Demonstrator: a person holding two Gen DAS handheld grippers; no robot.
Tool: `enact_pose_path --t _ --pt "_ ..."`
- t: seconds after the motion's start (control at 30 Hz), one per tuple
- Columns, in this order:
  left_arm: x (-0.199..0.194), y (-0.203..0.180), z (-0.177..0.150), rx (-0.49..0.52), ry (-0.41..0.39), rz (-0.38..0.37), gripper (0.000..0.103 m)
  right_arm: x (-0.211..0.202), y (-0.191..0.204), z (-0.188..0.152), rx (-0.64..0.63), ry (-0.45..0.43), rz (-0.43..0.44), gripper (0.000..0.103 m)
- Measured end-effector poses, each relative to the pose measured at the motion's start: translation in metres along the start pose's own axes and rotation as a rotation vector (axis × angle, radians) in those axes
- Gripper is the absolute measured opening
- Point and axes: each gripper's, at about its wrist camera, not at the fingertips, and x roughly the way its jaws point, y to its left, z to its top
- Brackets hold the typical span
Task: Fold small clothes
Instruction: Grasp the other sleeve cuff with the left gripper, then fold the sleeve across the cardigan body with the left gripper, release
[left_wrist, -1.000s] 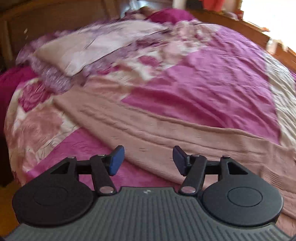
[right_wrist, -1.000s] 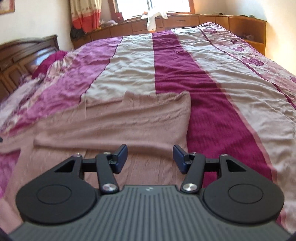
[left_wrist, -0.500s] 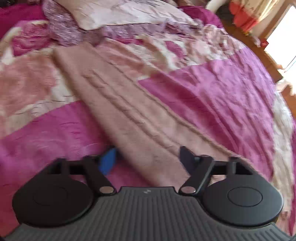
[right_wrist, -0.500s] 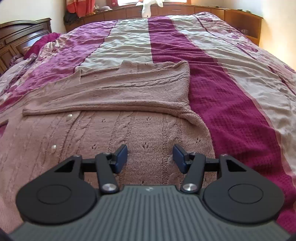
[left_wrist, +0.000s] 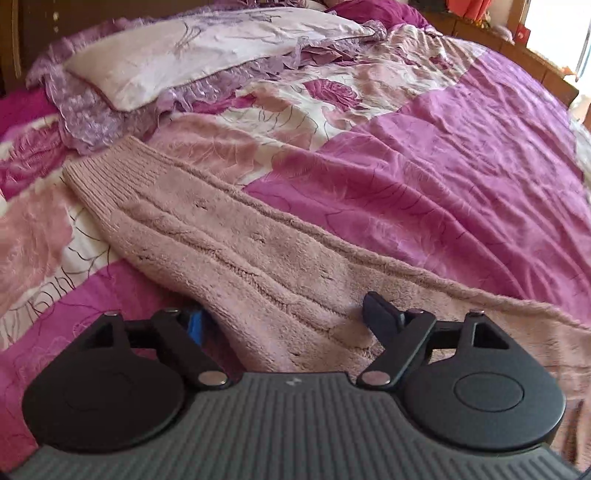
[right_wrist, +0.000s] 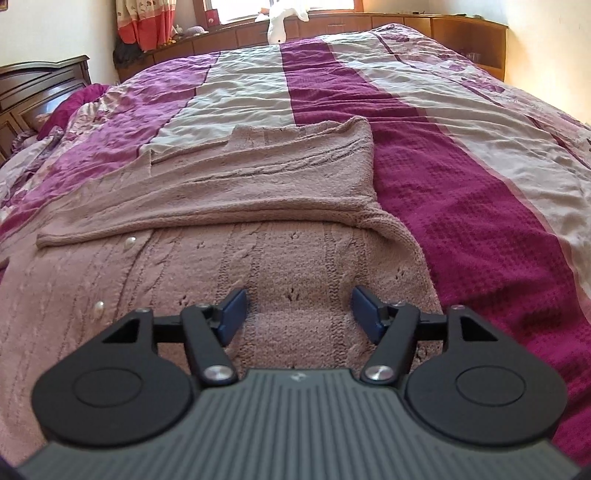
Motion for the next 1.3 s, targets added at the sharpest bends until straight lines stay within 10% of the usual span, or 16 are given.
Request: enact_pose_path --t 0.17,0.4,0.8,1.3 --pt "0.0 -0.011 0.002 0.042 -0.003 0.047 0.064 0.001 0.002 -0.002 -0.017 -0.003 0.0 0.069" --pt "-0.003 -0.005 0.005 0.007 0.005 -0.038 0.012 0.002 0.002 -0.001 -0.013 0.0 0.005 0.07" --pt "-0.062 -0.012 0.002 0.109 -0.144 -0.194 0.011 0.0 -0.004 -0.006 0.004 -0.024 0.037 0.071" --pt "-0.186 -0.067 -0.001 0.175 -0.29 -0.573 0.011 -0.008 -0.021 -0.001 0.141 -0.03 0.09 0.071"
